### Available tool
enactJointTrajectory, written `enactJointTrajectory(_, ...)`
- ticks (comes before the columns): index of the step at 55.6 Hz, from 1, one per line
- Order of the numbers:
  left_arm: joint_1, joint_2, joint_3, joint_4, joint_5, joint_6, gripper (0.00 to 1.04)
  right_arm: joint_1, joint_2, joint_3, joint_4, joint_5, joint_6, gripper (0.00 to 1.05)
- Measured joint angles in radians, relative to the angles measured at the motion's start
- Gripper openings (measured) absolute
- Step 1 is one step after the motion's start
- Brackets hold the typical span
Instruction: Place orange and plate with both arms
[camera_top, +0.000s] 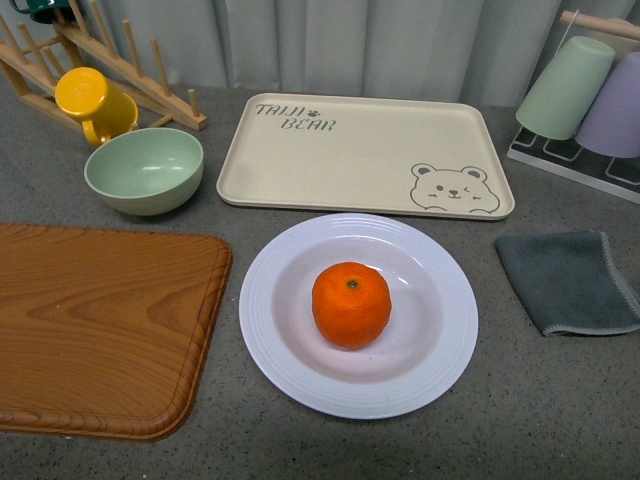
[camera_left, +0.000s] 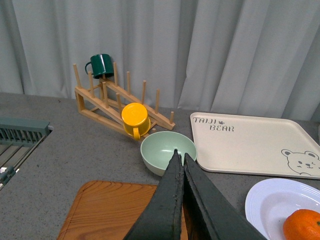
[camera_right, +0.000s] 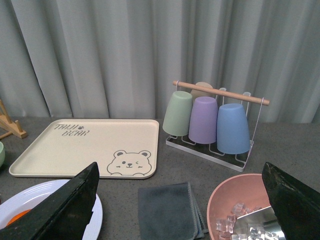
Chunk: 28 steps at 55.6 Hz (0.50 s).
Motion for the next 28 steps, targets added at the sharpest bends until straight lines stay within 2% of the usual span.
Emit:
enactJointTrajectory(13,0.0,-0.058,0.0,-0.059,0.0,0.0,0.04,0.0,0.0,0.0,0.0,0.0,0.0,0.96)
enactJointTrajectory(19,0.0,-0.185,0.0,-0.216,0.002,0.0,0.04,0.0,0.0,0.0,0.0,0.0,0.0,0.96)
enactJointTrajectory(28,0.0,-0.221,0.0,-0.229,0.002,0.0,0.04,0.0,0.0,0.0,0.0,0.0,0.0,0.96)
